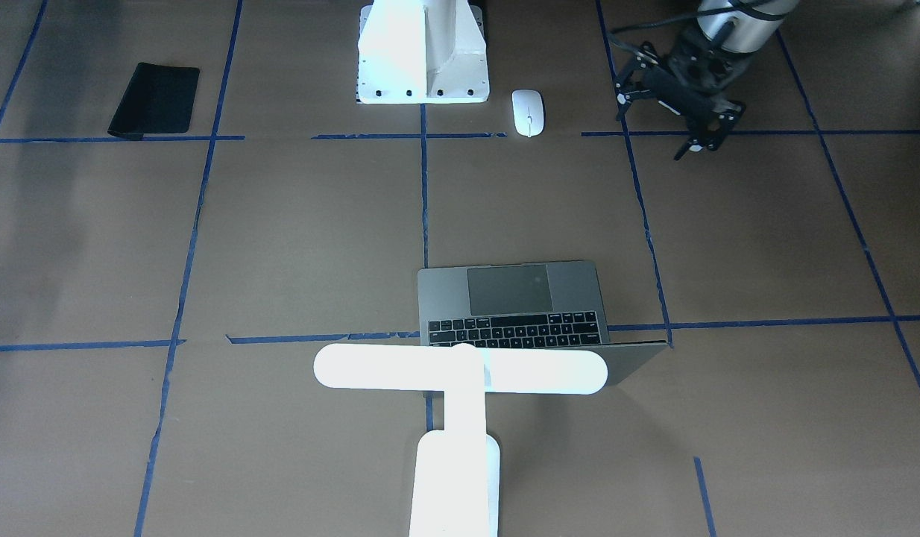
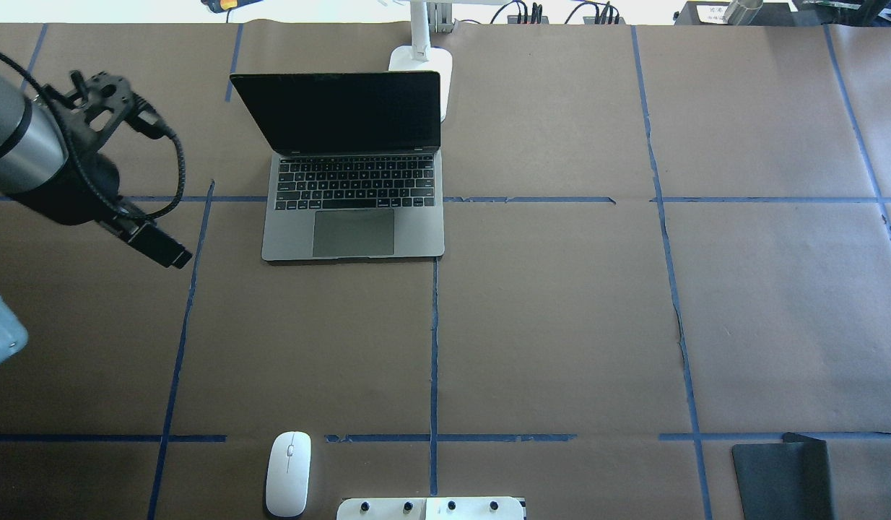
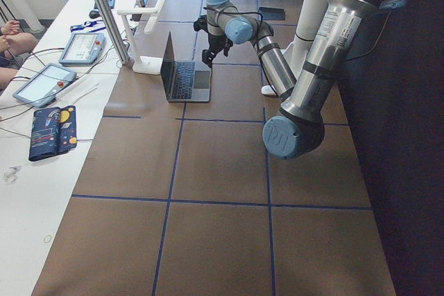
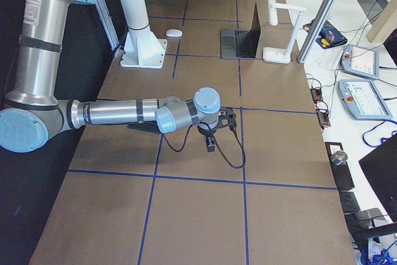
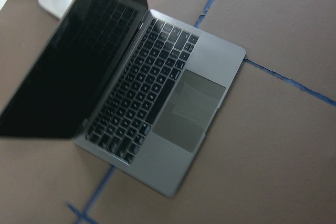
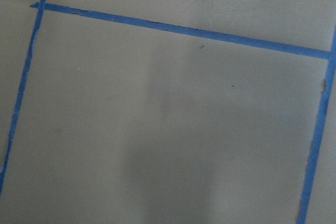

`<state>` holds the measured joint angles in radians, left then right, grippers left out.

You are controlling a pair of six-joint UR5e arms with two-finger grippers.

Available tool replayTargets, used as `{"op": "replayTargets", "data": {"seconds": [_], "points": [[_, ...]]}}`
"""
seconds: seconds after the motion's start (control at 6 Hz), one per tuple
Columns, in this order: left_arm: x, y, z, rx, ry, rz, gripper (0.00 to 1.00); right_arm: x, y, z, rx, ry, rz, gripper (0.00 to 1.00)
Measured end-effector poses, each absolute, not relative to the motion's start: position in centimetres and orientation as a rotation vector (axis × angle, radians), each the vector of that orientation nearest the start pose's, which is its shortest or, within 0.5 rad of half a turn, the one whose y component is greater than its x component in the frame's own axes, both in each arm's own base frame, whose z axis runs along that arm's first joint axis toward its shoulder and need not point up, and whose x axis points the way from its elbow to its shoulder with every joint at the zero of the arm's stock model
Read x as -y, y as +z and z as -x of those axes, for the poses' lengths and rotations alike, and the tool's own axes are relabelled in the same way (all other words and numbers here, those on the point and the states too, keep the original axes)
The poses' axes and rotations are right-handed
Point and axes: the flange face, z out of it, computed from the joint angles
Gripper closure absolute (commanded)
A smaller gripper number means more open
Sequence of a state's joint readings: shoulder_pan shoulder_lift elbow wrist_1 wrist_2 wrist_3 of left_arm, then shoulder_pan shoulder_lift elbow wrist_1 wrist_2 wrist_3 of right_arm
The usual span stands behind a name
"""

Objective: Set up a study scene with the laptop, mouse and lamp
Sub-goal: 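Withdraw the left gripper while the right gripper reaches for the mouse pad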

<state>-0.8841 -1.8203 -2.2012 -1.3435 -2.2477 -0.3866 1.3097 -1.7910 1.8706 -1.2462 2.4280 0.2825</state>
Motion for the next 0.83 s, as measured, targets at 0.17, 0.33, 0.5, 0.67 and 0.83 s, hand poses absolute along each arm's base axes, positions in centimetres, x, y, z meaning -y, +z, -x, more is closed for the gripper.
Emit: {"op": "replayTargets", "data": {"seconds": [0.17, 0.33, 0.5, 0.67, 0.83], "points": [[41.0, 30.4, -24.5, -0.869, 0.404, -0.113, 0.0, 40.3, 54.0, 7.4, 0.937, -0.094, -0.104, 0.0], [41.3, 33.0, -24.5, -0.839, 0.347, -0.051, 0.0, 37.5, 51.0, 10.4, 0.934, -0.042, -0.053, 0.0], [42.0, 35.0, -24.8, -0.803, 0.321, -0.029, 0.0, 34.2, 49.4, 13.6, 0.912, -0.018, -0.035, 0.0], [42.5, 36.3, -25.0, -0.771, 0.312, -0.028, 0.0, 30.5, 49.3, 16.2, 0.917, 0.004, -0.036, 0.0], [42.8, 36.7, -25.1, -0.759, 0.311, -0.027, 0.0, 27.3, 49.8, 17.3, 0.935, 0.019, -0.025, 0.0]]}}
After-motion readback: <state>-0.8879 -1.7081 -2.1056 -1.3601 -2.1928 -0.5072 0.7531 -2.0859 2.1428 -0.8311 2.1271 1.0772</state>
